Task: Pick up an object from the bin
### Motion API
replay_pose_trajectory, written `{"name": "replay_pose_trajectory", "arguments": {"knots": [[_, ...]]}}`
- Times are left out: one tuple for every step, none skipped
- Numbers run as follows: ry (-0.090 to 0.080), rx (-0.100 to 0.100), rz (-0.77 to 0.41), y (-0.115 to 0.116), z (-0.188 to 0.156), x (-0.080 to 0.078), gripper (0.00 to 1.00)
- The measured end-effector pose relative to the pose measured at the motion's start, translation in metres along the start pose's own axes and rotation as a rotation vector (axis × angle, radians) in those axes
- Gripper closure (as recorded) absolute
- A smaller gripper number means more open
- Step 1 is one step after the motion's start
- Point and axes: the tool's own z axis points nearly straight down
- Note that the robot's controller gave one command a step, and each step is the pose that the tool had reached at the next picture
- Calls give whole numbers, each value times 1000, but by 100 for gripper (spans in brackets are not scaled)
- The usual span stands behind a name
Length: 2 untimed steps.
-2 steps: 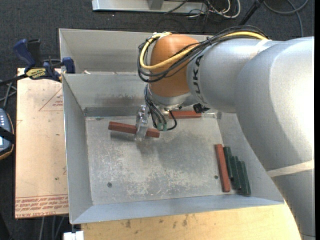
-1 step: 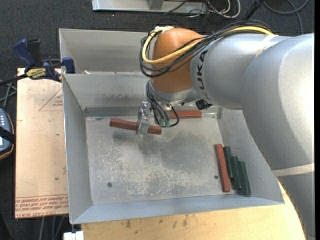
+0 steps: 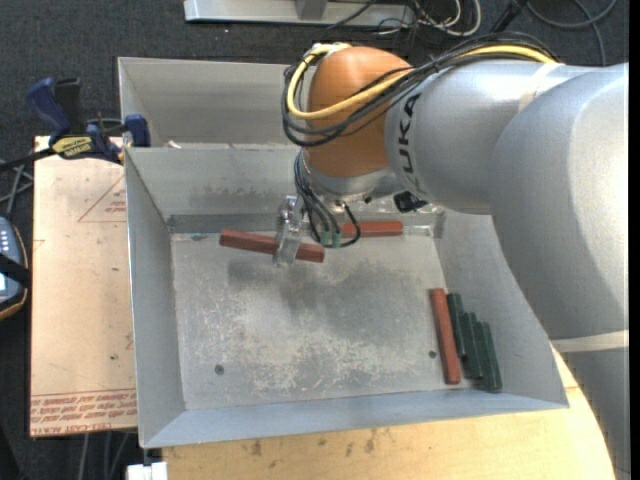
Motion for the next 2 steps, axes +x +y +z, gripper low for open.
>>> {"name": "replay_pose_trajectory", "arguments": {"knots": [[-1,0,0,0,-4,0,100],[1,0,0,0,-5,0,100]]}}
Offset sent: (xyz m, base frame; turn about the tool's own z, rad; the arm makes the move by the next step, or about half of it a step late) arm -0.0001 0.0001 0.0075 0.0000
